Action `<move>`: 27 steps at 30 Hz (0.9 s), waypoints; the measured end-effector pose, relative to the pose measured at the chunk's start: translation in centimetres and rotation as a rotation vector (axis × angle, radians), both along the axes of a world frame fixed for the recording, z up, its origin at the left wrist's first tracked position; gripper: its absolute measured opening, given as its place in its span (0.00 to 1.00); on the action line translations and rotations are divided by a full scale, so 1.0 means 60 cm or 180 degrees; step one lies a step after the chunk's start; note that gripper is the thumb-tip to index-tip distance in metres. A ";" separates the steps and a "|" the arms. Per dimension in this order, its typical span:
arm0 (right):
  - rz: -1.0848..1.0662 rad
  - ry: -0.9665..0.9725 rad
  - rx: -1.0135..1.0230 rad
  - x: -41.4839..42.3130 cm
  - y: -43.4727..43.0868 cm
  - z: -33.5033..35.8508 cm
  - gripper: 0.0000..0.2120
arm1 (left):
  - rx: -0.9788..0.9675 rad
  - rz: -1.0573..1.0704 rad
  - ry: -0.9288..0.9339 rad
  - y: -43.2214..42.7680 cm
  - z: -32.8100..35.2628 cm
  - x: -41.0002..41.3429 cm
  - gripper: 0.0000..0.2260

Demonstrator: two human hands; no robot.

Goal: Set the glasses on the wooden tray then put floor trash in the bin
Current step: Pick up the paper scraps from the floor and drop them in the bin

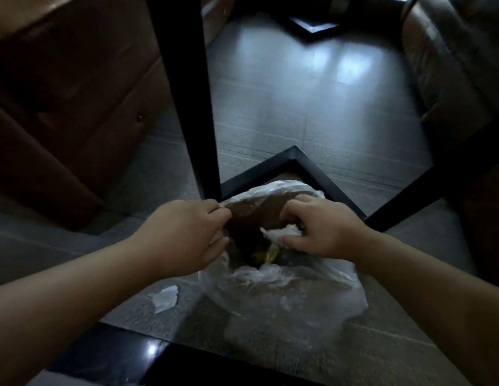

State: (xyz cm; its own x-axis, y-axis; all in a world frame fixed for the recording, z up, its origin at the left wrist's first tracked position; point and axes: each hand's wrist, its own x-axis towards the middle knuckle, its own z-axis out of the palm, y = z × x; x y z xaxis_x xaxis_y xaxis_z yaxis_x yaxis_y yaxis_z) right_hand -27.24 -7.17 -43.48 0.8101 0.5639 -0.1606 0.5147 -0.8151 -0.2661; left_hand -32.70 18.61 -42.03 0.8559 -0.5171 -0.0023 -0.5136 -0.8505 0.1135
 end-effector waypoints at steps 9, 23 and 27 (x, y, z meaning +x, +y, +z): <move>0.0846 -0.0382 0.0520 -0.057 0.199 0.049 0.20 | -0.0074 0.0691 0.0185 0.182 -0.089 -0.068 0.16; 0.0622 0.0755 0.0061 -0.188 0.320 -0.202 0.14 | 0.0209 0.1168 0.1382 0.219 -0.420 -0.130 0.22; 0.0114 0.1070 0.0177 -0.178 0.322 -0.259 0.15 | 0.0322 0.1000 0.1268 0.207 -0.441 -0.131 0.15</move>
State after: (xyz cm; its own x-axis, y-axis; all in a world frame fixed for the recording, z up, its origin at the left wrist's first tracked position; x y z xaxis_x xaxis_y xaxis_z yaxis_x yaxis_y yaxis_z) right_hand -37.93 12.14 -59.03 0.6965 0.6065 -0.3835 0.4187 -0.7775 -0.4692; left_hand -40.59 31.02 -68.51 0.8924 -0.2157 -0.3964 -0.1653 -0.9736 0.1575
